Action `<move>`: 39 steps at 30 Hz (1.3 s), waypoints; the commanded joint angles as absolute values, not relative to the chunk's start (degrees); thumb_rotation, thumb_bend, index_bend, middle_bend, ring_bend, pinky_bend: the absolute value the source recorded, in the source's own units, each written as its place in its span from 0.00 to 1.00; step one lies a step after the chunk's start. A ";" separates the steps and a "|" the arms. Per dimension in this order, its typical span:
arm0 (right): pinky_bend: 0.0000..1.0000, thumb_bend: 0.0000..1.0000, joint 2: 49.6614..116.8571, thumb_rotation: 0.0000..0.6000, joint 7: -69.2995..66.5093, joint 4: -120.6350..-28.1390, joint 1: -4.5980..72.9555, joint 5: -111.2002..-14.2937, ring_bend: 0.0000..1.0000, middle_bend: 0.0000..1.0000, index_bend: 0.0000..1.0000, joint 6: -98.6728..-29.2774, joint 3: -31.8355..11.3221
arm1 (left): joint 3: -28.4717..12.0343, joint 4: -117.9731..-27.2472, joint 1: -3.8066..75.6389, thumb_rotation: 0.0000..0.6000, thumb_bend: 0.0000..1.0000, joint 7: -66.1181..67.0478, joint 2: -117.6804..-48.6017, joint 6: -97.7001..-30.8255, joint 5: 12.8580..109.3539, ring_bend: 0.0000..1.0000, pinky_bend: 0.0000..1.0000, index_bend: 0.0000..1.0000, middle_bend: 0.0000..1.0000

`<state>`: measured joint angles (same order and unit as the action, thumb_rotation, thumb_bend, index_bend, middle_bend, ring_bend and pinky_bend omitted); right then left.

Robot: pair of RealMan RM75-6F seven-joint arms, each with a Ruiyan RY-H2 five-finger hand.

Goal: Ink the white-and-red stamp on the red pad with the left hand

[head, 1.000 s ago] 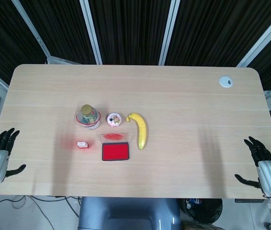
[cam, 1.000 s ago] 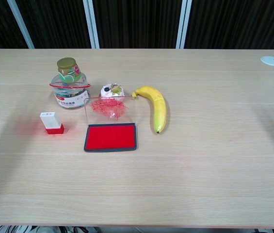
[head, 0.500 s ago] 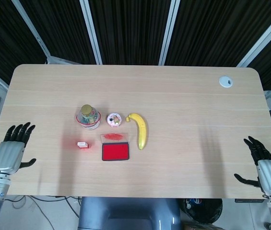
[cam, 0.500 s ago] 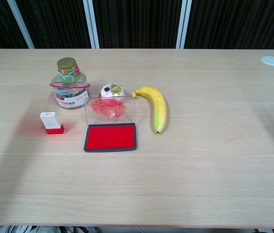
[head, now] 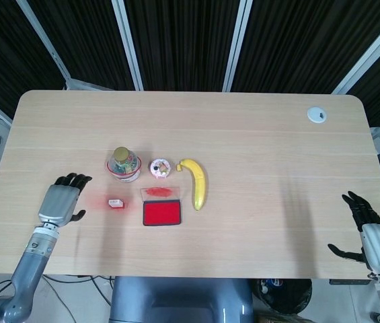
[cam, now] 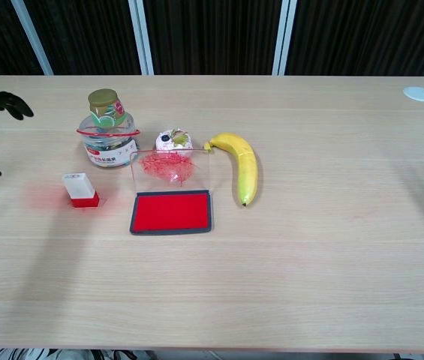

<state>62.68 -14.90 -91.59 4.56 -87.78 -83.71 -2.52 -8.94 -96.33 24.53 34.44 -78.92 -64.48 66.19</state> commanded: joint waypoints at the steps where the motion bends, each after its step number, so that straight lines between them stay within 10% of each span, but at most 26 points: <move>1: 0.18 0.07 62.63 1.00 -15.01 -91.63 4.59 -87.69 0.00 0.00 0.00 -83.63 -2.54 | -8.82 -94.30 26.45 1.00 0.20 36.00 -81.69 -63.16 64.76 0.21 0.31 0.26 0.26; 39: 0.18 0.09 62.61 1.00 -15.43 -91.93 4.62 -87.40 0.00 0.00 0.00 -83.44 -2.66 | -5.58 -84.77 34.79 1.00 0.28 39.58 -91.32 -58.65 60.09 0.30 0.38 0.41 0.42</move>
<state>62.61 -15.43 -91.93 4.62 -87.40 -83.44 -2.66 -5.61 -84.80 34.76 39.56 -91.29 -58.66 60.12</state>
